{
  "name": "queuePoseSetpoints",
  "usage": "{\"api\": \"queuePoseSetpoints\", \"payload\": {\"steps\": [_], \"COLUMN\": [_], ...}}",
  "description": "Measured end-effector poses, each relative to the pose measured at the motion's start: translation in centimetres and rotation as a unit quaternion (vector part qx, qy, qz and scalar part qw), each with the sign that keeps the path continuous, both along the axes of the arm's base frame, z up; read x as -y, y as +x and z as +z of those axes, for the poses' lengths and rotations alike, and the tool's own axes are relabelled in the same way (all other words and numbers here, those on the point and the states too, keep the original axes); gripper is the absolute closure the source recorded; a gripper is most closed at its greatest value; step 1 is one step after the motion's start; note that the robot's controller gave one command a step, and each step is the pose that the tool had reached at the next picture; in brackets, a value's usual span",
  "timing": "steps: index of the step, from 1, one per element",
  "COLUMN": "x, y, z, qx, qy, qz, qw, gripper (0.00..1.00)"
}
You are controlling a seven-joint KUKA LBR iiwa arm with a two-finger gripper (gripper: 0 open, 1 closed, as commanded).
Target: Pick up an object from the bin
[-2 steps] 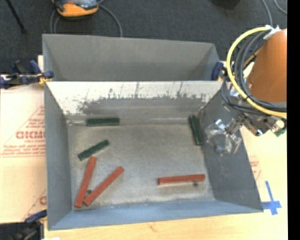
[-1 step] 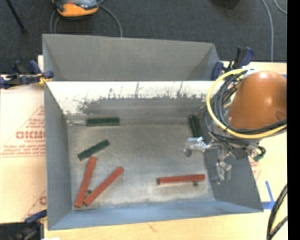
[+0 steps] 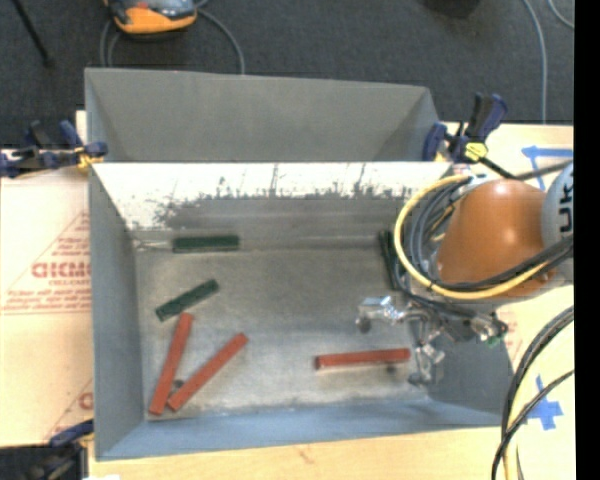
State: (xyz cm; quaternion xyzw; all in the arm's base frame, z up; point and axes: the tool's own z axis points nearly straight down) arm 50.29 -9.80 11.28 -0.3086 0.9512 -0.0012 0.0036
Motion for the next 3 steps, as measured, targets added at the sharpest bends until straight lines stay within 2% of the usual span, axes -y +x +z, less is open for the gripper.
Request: {"api": "queuePoseSetpoints", "payload": {"steps": [1, 2, 3], "x": [-5.2, -5.2, -1.6], "y": [-0.3, -0.3, 0.3], "z": [-3.3, -3.3, 10.5], "qx": [-0.0032, -0.0031, -0.0024], "qy": [0.000, 0.000, 0.000], "qz": [0.097, 0.098, 0.076], "qw": [0.9953, 0.9952, 0.9971], "gripper": [1.00, 1.00, 1.00]}}
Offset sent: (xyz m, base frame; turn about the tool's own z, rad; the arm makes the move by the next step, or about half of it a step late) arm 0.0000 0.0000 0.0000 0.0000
